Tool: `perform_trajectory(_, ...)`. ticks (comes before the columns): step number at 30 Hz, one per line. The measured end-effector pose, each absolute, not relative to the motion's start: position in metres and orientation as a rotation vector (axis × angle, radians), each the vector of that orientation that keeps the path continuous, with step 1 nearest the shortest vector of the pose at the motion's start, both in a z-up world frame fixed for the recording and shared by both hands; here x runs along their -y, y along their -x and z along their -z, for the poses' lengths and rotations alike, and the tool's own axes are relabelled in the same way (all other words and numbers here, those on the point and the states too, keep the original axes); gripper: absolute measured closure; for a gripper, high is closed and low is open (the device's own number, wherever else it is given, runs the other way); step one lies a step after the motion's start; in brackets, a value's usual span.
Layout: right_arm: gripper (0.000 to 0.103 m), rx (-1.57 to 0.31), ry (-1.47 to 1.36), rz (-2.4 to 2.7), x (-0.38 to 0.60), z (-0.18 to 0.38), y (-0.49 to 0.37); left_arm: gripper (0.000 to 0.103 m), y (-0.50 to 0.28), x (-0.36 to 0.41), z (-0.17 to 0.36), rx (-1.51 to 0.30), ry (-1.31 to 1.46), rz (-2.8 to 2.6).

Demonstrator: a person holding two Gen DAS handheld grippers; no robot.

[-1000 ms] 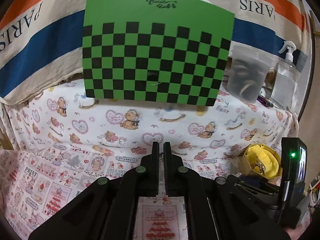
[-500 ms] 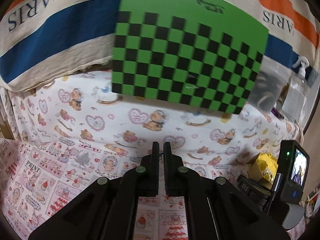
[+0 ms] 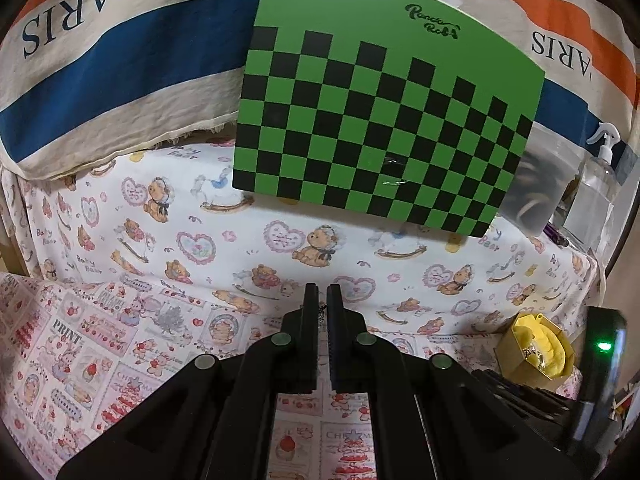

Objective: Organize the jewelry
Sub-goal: 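Carry the chain and the charm over the yellow box with both tools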

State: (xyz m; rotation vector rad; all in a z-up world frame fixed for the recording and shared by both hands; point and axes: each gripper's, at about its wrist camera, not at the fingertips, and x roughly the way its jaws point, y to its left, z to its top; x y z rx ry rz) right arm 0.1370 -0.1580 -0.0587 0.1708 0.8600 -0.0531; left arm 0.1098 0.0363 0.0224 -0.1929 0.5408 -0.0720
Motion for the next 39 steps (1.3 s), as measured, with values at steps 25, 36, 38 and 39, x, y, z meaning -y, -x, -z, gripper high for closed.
perform_trajectory(25, 0.093, -0.539, -0.328, -0.429, 0.242, -0.018, -0.051, 0.1, -0.085, -0.022, -0.046, -0.413, 0.082, 0.088)
perform_trajectory(36, 0.093, -0.531, -0.419, -0.49, 0.269, -0.028, -0.043, 0.1, -0.074, -0.023, -0.06, -0.374, 0.091, 0.16)
perform_trajectory(38, 0.093, -0.531, -0.425, -0.482, 0.271, -0.028, -0.041, 0.1, -0.076, -0.027, -0.06, -0.389, 0.118, 0.154)
perform_trajectory(39, 0.093, -0.53, -0.414, -0.473, 0.27, -0.028, -0.041, 0.1, -0.076, -0.027, -0.06, -0.393, 0.125, 0.156)
